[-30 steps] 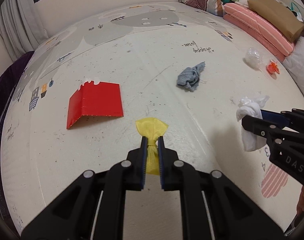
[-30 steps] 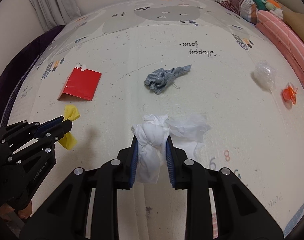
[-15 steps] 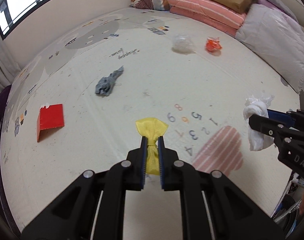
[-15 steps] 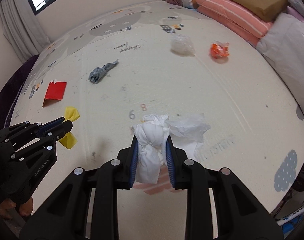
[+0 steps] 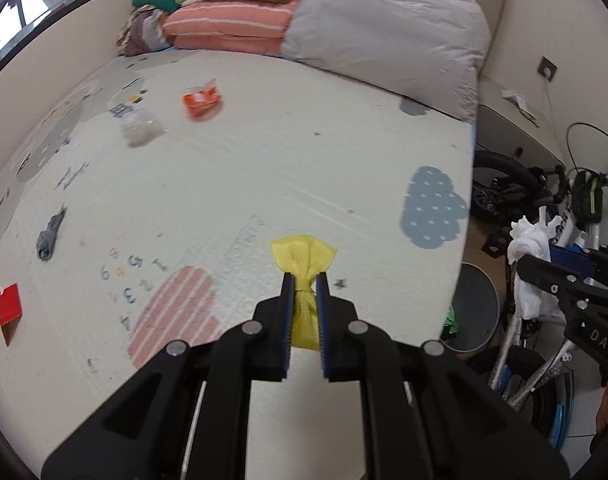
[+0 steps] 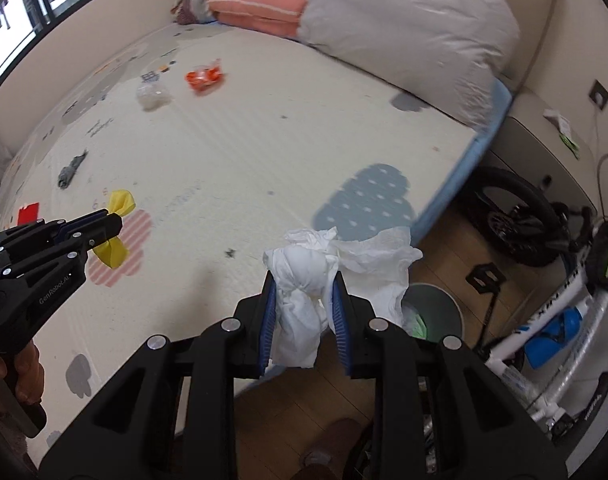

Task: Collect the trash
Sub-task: 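Carry bow and tissue to the grey bin and release both inside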

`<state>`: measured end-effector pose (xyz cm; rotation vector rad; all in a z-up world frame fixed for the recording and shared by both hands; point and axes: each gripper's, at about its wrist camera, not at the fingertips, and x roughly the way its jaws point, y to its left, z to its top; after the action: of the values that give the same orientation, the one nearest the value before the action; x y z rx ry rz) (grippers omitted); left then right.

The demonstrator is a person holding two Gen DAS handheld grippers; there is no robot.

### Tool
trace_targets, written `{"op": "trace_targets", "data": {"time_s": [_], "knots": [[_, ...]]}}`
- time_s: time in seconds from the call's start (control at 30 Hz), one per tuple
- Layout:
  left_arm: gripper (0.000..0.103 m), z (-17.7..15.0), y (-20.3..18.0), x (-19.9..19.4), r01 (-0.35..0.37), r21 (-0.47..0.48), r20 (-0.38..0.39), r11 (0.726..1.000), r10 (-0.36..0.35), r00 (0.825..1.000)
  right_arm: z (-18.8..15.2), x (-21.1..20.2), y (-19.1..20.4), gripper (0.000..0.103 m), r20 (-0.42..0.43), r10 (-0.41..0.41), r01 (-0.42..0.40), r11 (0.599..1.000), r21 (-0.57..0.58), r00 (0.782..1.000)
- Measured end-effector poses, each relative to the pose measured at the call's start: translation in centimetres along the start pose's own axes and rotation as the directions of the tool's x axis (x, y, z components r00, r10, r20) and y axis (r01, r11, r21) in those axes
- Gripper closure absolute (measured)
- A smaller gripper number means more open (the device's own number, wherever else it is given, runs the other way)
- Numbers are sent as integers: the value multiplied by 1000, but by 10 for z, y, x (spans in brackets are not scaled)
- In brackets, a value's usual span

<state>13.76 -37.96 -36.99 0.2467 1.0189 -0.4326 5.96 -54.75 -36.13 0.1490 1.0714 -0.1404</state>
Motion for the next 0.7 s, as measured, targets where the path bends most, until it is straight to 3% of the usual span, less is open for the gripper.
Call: {"op": "trace_targets", "data": {"time_s": [0.3, 0.5, 0.7], "knots": [[92, 18, -118, 13, 113, 164, -13, 980, -112, 994, -40, -26, -119, 78, -6, -93, 93, 980, 177, 996], [92, 24, -173, 26, 165, 235, -30, 958, -163, 986, -48, -17, -155, 77, -3, -95, 94, 969, 228, 995], [91, 21, -199, 41, 186, 279, -52, 942, -179, 983, -48, 6, -174, 75, 0, -89, 86, 965, 246, 996]]}}
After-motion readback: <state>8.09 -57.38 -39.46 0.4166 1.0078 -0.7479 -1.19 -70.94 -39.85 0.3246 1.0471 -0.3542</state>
